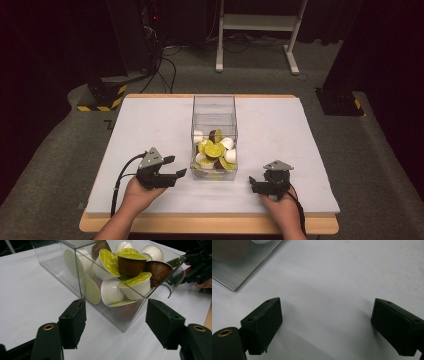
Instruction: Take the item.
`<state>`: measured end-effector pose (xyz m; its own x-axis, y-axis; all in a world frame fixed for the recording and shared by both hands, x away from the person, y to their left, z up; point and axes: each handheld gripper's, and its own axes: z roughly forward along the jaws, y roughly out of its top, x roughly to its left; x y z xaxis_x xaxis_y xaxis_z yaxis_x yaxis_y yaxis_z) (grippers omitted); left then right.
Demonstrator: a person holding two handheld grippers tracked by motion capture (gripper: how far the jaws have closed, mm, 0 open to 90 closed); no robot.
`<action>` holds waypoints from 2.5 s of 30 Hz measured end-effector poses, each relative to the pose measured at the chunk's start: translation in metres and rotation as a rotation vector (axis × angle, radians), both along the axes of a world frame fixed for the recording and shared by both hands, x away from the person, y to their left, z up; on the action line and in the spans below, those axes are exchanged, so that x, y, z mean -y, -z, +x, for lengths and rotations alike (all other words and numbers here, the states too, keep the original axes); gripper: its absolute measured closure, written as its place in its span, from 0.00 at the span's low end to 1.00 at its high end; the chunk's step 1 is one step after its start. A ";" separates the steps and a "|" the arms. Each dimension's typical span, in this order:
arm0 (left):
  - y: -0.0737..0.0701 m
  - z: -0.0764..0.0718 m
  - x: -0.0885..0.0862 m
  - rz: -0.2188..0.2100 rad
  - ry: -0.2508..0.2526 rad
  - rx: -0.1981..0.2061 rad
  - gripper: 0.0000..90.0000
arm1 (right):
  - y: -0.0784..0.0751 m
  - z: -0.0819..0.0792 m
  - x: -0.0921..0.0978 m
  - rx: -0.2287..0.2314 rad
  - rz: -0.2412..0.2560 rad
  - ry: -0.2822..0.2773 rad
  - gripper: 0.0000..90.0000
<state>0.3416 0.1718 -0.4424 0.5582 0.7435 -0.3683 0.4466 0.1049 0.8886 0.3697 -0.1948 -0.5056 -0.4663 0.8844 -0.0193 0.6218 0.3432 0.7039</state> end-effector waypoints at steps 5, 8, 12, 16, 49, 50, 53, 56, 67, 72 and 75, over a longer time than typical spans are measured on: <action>-0.006 0.002 0.005 -0.001 0.015 0.004 0.37 | 0.000 0.000 0.000 0.001 0.000 -0.001 0.11; -0.008 0.003 0.009 -0.007 0.019 0.005 0.37 | 0.000 0.000 0.000 0.001 -0.001 -0.001 0.11; -0.011 0.005 0.013 -0.003 0.033 0.005 0.37 | 0.000 0.000 0.000 0.001 -0.001 -0.001 0.11; -0.013 0.007 0.018 -0.004 0.041 0.004 0.37 | 0.000 0.000 0.000 0.001 0.000 -0.002 0.11; -0.018 0.026 0.054 0.010 0.081 -0.011 0.35 | 0.000 0.000 0.000 0.001 0.000 -0.003 0.12; -0.018 0.026 0.054 0.010 0.081 -0.011 0.35 | 0.000 0.000 0.000 0.001 0.000 -0.003 0.12; -0.019 0.029 0.060 0.004 0.079 -0.011 0.35 | 0.000 0.000 0.000 0.002 0.000 -0.004 0.12; -0.018 0.031 0.062 0.014 0.080 -0.008 0.35 | 0.000 0.000 0.000 0.001 0.000 -0.004 0.12; -0.020 0.041 0.076 0.042 0.098 -0.021 0.36 | 0.000 0.000 0.000 0.001 0.001 -0.005 0.12; -0.019 0.047 0.082 0.062 0.096 -0.037 0.34 | 0.000 0.000 0.000 0.001 0.001 -0.005 0.12; -0.017 0.050 0.084 0.073 0.094 -0.040 0.33 | 0.000 0.000 0.000 0.002 0.001 -0.006 0.12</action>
